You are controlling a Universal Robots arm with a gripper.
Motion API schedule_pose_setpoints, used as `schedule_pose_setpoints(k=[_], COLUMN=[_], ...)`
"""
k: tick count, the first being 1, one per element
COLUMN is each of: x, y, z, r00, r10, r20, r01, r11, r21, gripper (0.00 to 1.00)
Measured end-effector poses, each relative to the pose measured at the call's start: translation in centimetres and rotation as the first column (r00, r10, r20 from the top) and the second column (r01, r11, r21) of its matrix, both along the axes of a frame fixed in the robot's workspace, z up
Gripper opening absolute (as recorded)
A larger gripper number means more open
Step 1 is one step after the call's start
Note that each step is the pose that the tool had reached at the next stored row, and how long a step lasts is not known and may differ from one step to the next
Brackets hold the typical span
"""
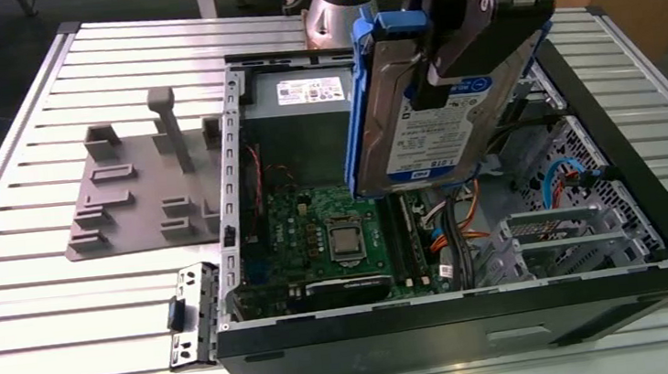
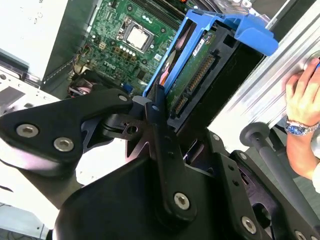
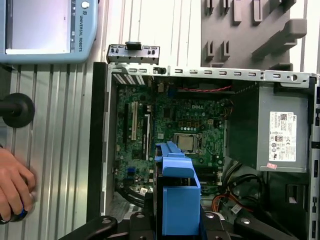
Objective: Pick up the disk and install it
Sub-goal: 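Pick up the disk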
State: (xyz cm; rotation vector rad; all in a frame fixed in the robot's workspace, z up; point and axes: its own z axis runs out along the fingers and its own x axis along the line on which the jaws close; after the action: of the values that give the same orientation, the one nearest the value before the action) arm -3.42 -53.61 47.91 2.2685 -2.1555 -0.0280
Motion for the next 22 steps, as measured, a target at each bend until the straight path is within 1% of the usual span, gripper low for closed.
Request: schedule_pose_setpoints(k=[3, 4, 5, 7, 12, 22], x=[0.00, 0.00, 0.01, 0.02, 0.02, 0.10], y=[-0.33, -0.48, -0.67, -0.87, -1.33, -1.38], z=[-0.09, -0.11, -0.12, -0.13, -0.13, -0.14], r00=[1.0000, 1.0000, 1.0000, 1.0000, 1.0000, 1.0000], r10=[-0.001, -0.001, -0.001, -0.001, -0.001, -0.001], r20=[-0.0001, -0.0001, 0.0000, 0.0000, -0.0001, 0.0000], r01=[0.001, 0.001, 0.001, 0.001, 0.001, 0.001], r11=[0.9997, 0.9996, 0.9995, 0.9995, 0.9996, 0.9996], r21=[0.0245, 0.0297, 0.0308, 0.0308, 0.0283, 0.0277], gripper=[0.36, 0.36, 0.36, 0.36, 0.36, 0.36])
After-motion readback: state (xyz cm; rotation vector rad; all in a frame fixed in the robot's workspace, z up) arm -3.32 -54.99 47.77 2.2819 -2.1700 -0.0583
